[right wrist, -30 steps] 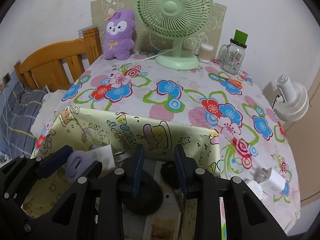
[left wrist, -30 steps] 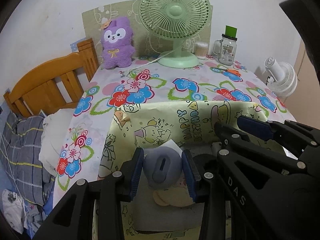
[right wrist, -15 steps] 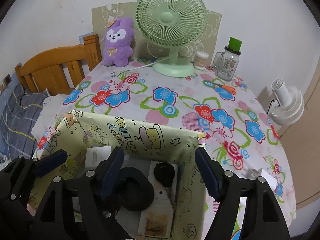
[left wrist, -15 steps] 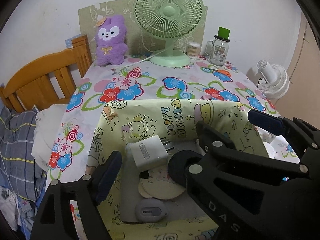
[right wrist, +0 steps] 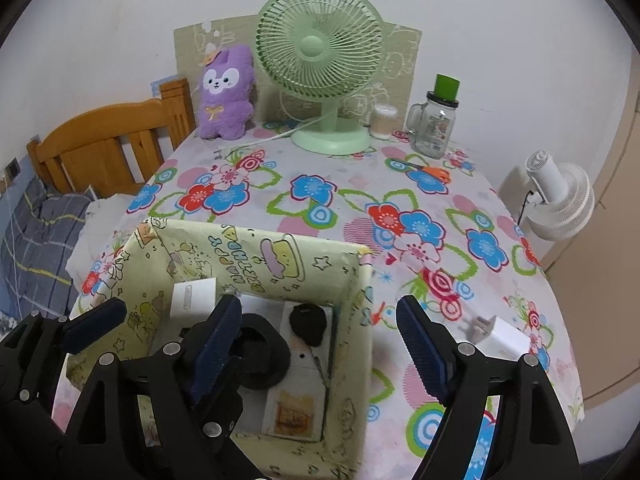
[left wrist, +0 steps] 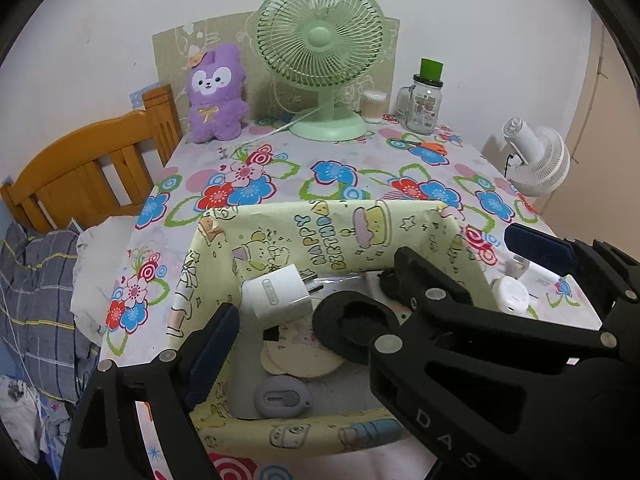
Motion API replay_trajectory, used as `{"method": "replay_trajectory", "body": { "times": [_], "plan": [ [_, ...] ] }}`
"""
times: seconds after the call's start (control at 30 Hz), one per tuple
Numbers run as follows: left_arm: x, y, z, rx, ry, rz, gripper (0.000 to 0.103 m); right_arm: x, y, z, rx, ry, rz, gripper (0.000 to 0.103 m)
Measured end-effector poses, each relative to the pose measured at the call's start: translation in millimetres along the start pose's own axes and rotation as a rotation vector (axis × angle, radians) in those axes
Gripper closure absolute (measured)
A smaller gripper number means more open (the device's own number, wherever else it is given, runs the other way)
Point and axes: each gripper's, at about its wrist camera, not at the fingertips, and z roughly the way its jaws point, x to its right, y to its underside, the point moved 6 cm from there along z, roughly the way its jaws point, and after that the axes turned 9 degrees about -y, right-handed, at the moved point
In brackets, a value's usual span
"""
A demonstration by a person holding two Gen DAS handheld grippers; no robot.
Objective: Organize rigid objects
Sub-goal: 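Withdraw both tools from the box toward the white charger and white round case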
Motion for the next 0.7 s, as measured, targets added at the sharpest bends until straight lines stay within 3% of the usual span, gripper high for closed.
{"method": "replay_trajectory", "body": {
  "times": [0.7],
  "plan": [
    [40.0, -1.1, -32.3, 0.054, 0.004, 0.046, 0.012, 39.6, 9.3, -42.9, 0.054, 0.054, 0.051, 0.011]
  ]
}}
